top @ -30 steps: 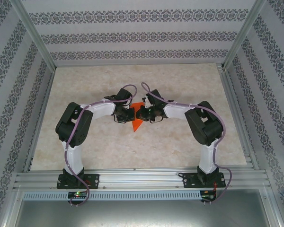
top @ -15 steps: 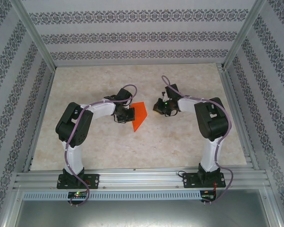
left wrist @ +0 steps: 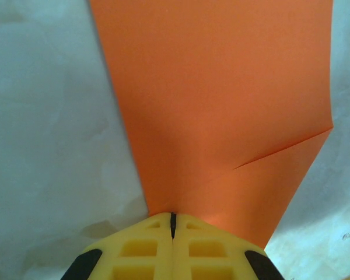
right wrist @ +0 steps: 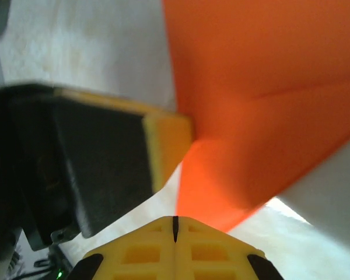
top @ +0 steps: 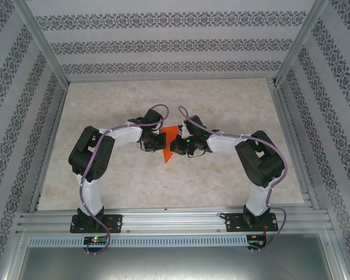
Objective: Fold a paper plane with a square sheet of paper (pick it up from the middle)
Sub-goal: Third fold the triangle at the center of the table.
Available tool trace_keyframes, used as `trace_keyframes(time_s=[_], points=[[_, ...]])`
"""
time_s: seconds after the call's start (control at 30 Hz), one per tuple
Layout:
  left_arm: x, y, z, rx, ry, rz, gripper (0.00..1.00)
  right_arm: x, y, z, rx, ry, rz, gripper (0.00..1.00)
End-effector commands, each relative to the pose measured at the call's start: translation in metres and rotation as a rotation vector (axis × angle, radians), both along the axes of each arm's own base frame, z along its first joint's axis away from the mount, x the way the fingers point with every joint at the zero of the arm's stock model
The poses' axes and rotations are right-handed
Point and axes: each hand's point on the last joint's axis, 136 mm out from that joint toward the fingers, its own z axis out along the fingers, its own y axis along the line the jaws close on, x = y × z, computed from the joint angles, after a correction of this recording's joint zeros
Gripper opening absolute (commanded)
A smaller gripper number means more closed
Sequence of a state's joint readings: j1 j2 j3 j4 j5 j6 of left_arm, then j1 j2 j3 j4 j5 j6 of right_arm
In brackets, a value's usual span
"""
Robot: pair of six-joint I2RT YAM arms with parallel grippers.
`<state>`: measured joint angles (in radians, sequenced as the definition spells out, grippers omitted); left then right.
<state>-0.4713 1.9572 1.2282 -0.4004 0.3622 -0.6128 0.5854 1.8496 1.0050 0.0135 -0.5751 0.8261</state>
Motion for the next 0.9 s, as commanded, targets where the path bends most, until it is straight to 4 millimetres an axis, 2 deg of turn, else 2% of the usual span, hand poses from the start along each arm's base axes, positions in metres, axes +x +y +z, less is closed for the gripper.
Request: trace_keyframes(time_s=[0.0, 0.37, 0.67, 0.77, 0.87], points=[[-0.047, 0.039, -0.062, 0.195, 0.188, 0.023, 0.00, -0.005, 0.011, -0.005, 0.056, 0.046, -0.014, 0.00], [-0.042, 0.037, -0.059, 0.182, 0.167, 0.033, 0.00, -0.024, 0.007, -0.026, 0.018, 0.100, -0.004, 0.00], [-0.040, 0.037, -0.058, 0.181, 0.159, 0.041, 0.00, -0.033, 0.007, -0.041, -0.012, 0.136, 0.020, 0.00], [-0.039, 0.036, -0.057, 0.180, 0.157, 0.042, 0.00, -0.030, 0.006, -0.034, 0.000, 0.122, 0.019, 0.00], [-0.037, 0.035, -0.055, 0.177, 0.151, 0.037, 0.00, -0.013, 0.001, -0.012, 0.033, 0.064, 0.000, 0.00]])
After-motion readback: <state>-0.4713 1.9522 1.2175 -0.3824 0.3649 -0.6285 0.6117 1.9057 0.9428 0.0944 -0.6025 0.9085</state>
